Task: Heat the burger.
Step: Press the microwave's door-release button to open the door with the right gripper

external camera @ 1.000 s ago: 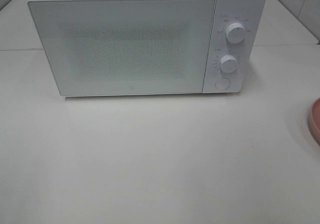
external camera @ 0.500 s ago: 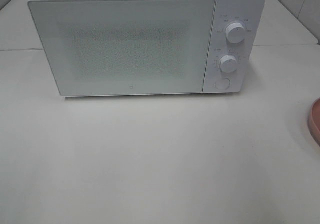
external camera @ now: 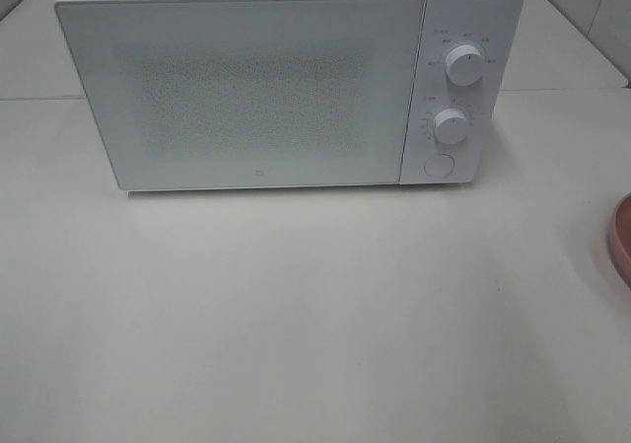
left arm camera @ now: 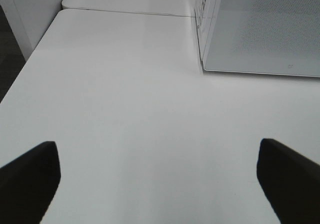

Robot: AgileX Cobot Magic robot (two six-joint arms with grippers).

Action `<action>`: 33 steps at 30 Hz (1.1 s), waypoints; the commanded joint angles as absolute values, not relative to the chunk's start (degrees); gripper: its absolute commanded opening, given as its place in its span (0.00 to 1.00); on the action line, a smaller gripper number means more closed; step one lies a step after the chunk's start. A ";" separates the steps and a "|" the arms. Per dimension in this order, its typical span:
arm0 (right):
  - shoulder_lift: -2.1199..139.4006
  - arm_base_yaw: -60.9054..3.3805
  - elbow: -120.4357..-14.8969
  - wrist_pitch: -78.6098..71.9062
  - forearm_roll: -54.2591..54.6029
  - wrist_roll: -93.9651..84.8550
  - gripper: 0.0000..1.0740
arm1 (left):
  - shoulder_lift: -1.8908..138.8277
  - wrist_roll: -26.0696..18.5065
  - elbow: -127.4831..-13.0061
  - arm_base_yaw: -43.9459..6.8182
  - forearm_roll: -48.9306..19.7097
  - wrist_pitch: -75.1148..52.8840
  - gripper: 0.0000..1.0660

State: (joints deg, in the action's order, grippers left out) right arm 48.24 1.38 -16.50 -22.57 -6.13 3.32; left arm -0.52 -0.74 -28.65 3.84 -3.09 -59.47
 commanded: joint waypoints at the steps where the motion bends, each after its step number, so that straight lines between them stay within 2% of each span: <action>1: 53.06 1.32 -16.27 -27.44 -8.02 4.35 0.00 | -1.49 -0.80 -28.53 3.78 -3.27 -59.36 0.96; 7: 58.96 1.32 -16.27 -30.37 -11.80 8.71 0.00 | -1.49 -0.80 -28.53 3.78 -3.27 -59.36 0.96; 21: 65.72 1.32 -16.27 -37.13 -11.69 10.71 0.00 | -1.49 -0.80 -28.53 3.78 -3.27 -59.36 0.96; 24: 69.96 0.86 -16.27 -38.27 -13.06 21.54 0.00 | -1.49 -0.80 -28.53 3.78 -3.27 -59.36 0.96; 27: 70.70 0.06 -16.27 -39.08 -13.24 24.12 0.00 | -1.49 -0.80 -28.53 3.78 -3.27 -59.36 0.96; 29: 73.51 -4.76 -16.50 -41.71 -11.86 31.00 0.00 | -1.49 -0.80 -28.53 3.78 -3.27 -59.36 0.96; 30: 73.51 -4.76 -16.50 -41.71 -11.86 31.00 0.00 | -1.49 -0.80 -28.53 3.78 -3.27 -59.36 0.96; 32: 78.90 -13.35 -16.73 -42.57 -1.43 34.26 0.00 | -1.49 -0.74 -28.53 3.78 -3.27 -59.36 0.96; 33: 78.90 -13.35 -16.73 -42.57 -1.43 34.26 0.00 | -1.49 -0.74 -28.53 3.78 -3.27 -59.36 0.96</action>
State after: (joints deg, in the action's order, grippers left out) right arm 77.46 -11.34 -16.27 -41.48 -5.67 32.43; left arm -0.52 -0.74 -28.65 3.84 -3.09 -59.47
